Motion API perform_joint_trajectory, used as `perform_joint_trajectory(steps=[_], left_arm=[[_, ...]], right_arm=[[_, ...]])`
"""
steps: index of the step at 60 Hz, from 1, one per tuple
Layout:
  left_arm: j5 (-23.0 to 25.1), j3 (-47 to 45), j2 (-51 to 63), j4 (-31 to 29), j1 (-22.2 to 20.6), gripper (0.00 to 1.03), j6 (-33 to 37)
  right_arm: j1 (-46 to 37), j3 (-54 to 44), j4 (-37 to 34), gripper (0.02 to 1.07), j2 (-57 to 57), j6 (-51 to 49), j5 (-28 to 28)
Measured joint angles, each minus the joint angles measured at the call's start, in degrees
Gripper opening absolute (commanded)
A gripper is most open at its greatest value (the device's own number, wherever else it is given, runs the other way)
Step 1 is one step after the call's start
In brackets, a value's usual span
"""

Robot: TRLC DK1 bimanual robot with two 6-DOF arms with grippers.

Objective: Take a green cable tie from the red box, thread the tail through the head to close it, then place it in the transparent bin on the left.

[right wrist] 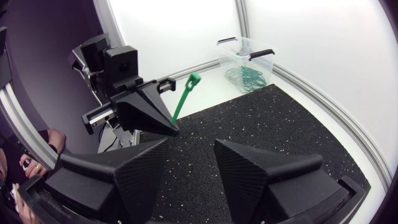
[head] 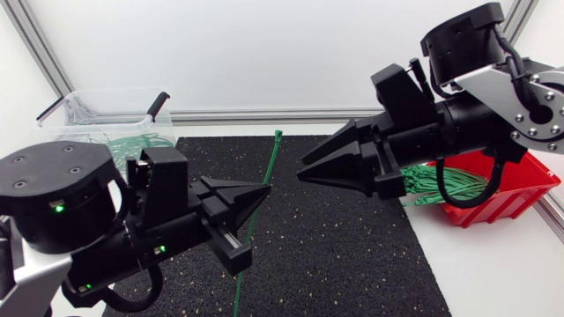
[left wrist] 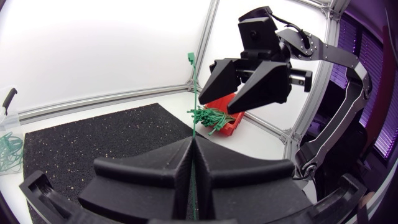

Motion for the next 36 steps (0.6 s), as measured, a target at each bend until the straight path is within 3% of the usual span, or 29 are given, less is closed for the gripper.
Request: perform_joint_trajectory(steps=[15,27,36], left_arm=[[2.97,0.28,-0.11,-0.79,-0.37,0.04,-1.46],[4.48,0.44,-0.11,-1.38,-1.11,0.04,-2.14],[5.09,0.5,-0.22,-1.95,-1.77,0.04,-2.56]], right_arm=[[1.68,-0.07,0.0,0.6,0.37,-3.65,-5.73],[2.4,-0.07,0.0,0.6,2.73,-4.55,-6.95],[2.71,-0.07,0.02,0.45,3.3,-4.68,-7.93]])
